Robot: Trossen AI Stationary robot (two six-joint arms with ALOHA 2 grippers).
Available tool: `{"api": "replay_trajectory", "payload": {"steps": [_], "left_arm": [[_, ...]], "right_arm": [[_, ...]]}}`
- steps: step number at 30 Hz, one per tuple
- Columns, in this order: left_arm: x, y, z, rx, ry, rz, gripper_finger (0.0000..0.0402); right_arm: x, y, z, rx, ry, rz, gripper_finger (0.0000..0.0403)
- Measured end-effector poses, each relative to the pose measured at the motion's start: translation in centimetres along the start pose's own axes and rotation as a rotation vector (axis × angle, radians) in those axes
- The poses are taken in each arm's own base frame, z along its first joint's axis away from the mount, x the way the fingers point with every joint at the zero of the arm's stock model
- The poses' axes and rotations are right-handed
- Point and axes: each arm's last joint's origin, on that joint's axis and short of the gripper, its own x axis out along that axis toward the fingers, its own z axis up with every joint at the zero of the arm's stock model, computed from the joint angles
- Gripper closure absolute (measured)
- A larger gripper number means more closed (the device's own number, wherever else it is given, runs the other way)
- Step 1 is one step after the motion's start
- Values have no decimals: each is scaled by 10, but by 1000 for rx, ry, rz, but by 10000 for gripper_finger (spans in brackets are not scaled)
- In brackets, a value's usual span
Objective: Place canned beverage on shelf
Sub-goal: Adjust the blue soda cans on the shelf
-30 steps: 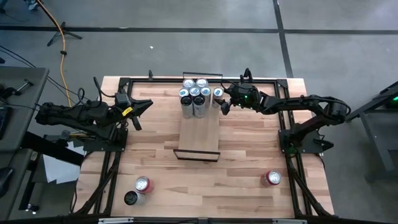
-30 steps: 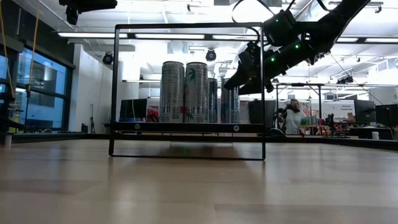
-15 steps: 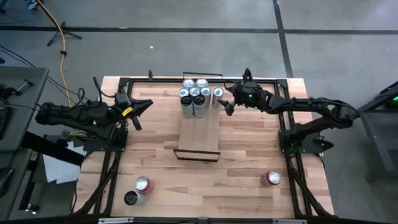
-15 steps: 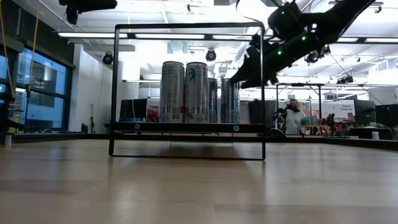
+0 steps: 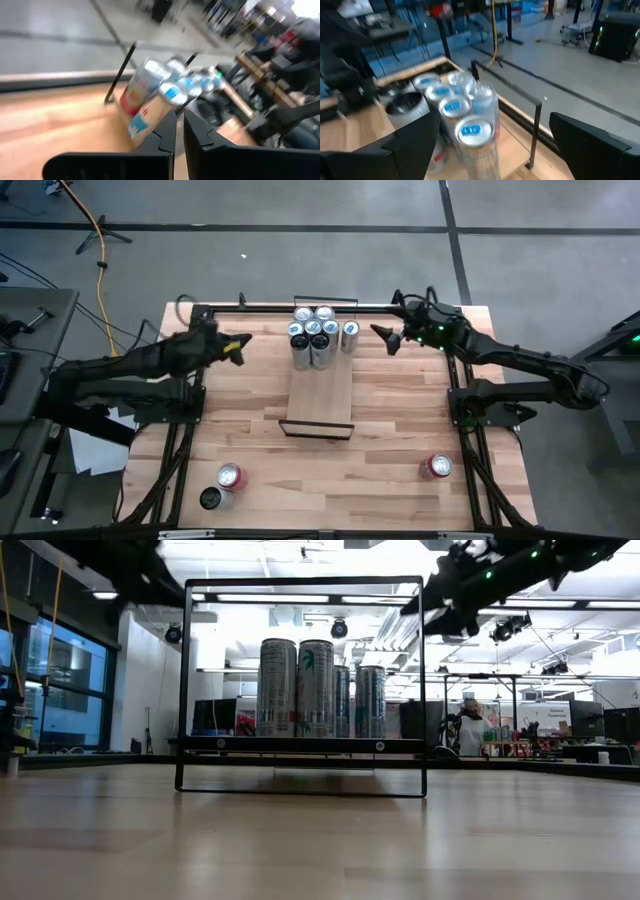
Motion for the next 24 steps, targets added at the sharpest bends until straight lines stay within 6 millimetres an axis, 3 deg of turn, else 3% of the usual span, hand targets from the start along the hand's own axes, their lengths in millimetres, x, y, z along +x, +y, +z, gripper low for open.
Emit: {"api": "replay_trajectory", "payload": {"steps": [5, 11, 17, 21, 24], "left_arm": [[44, 21, 12, -80, 159, -15, 402], [91, 59, 18, -268, 357, -28, 402], [105, 70, 11, -311, 452, -21, 402], [113, 71, 5, -299, 436, -32, 402], [116, 81, -11, -382, 373, -85, 402]], "right_arm": [[-13, 1, 7, 73, -41, 41, 38], [-16, 5, 5, 215, 11, 161, 38], [-17, 6, -6, 420, 167, 195, 38], [-18, 9, -15, 451, 262, 203, 38], [-19, 11, -17, 443, 275, 189, 38]]}}
